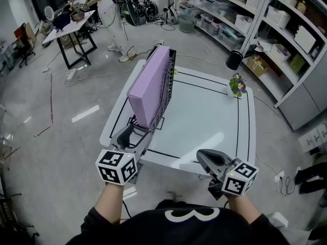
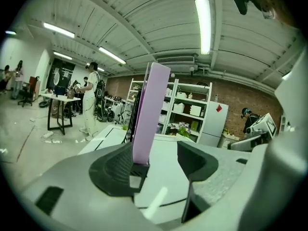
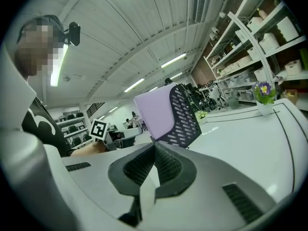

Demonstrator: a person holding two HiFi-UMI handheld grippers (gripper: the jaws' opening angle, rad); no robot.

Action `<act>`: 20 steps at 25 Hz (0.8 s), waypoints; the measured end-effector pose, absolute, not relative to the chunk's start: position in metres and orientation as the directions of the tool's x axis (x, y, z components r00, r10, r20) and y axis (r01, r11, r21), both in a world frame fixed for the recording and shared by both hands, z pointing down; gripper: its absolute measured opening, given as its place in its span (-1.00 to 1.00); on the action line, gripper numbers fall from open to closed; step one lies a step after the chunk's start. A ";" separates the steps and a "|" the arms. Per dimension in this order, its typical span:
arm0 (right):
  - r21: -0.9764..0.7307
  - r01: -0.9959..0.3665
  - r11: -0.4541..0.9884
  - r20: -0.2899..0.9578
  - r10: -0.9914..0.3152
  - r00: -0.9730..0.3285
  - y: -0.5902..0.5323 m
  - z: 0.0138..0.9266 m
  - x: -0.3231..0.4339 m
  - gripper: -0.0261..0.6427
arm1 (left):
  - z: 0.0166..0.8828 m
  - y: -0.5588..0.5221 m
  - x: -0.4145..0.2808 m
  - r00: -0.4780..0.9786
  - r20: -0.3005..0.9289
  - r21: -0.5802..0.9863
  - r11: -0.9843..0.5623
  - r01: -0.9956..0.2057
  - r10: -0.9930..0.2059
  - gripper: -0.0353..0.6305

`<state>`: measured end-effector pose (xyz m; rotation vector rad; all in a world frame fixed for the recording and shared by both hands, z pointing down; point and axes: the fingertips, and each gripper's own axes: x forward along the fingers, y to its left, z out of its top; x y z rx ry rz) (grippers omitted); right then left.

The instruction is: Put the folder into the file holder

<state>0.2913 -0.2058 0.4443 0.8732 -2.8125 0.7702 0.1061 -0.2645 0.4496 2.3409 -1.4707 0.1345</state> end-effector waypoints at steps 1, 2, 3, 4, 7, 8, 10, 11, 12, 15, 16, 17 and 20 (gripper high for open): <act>-0.437 -0.539 0.720 0.223 -0.494 -0.841 -0.205 0.439 0.289 -0.91 | 0.451 -0.253 0.111 0.471 0.280 0.294 -0.393 -0.871 -0.836 -0.03; -0.436 -0.522 0.733 0.210 -0.481 -0.851 -0.204 0.434 0.287 -0.91 | 0.450 -0.242 0.118 0.498 0.279 0.329 -0.405 -0.853 -0.821 -0.05; -0.435 -0.505 0.745 0.198 -0.468 -0.861 -0.203 0.428 0.284 -0.91 | 0.448 -0.232 0.127 0.525 0.275 0.359 -0.420 -0.833 -0.806 -0.07; -0.433 -0.489 0.757 0.187 -0.455 -0.870 -0.202 0.424 0.282 -0.91 | 0.446 -0.222 0.136 0.548 0.270 0.383 -0.434 -0.816 -0.792 -0.13; -0.422 -0.445 0.790 0.155 -0.421 -0.894 -0.198 0.409 0.279 -0.91 | 0.435 -0.198 0.160 0.593 0.254 0.425 -0.463 -0.778 -0.764 -0.46; -0.419 -0.433 0.798 0.145 -0.411 -0.900 -0.197 0.404 0.278 -0.91 | 0.431 -0.192 0.168 0.602 0.245 0.431 -0.471 -0.770 -0.760 -0.61; -0.416 -0.415 0.809 0.128 -0.400 -0.907 -0.197 0.397 0.279 -0.91 | 0.425 -0.183 0.179 0.604 0.235 0.421 -0.481 -0.769 -0.761 -0.86; -0.414 -0.411 0.812 0.121 -0.398 -0.909 -0.197 0.396 0.280 -0.91 | 0.424 -0.180 0.184 0.600 0.235 0.408 -0.482 -0.775 -0.765 -0.87; -0.410 -0.407 0.816 0.116 -0.396 -0.911 -0.198 0.395 0.282 -0.91 | 0.424 -0.178 0.188 0.594 0.236 0.396 -0.481 -0.782 -0.769 -0.88; -0.382 -0.401 0.833 0.112 -0.389 -0.914 -0.200 0.394 0.284 -0.91 | 0.421 -0.174 0.194 0.576 0.231 0.385 -0.470 -0.794 -0.784 -0.88; -0.372 -0.398 0.839 0.111 -0.385 -0.916 -0.200 0.392 0.284 -0.91 | 0.419 -0.173 0.195 0.571 0.230 0.385 -0.465 -0.797 -0.788 -0.88; -0.364 -0.394 0.844 0.111 -0.380 -0.918 -0.199 0.390 0.284 -0.91 | 0.418 -0.172 0.197 0.567 0.229 0.384 -0.462 -0.800 -0.791 -0.88; -0.347 -0.383 0.856 0.114 -0.367 -0.923 -0.201 0.388 0.284 -0.91 | 0.411 -0.172 0.200 0.560 0.219 0.370 -0.463 -0.806 -0.799 -0.88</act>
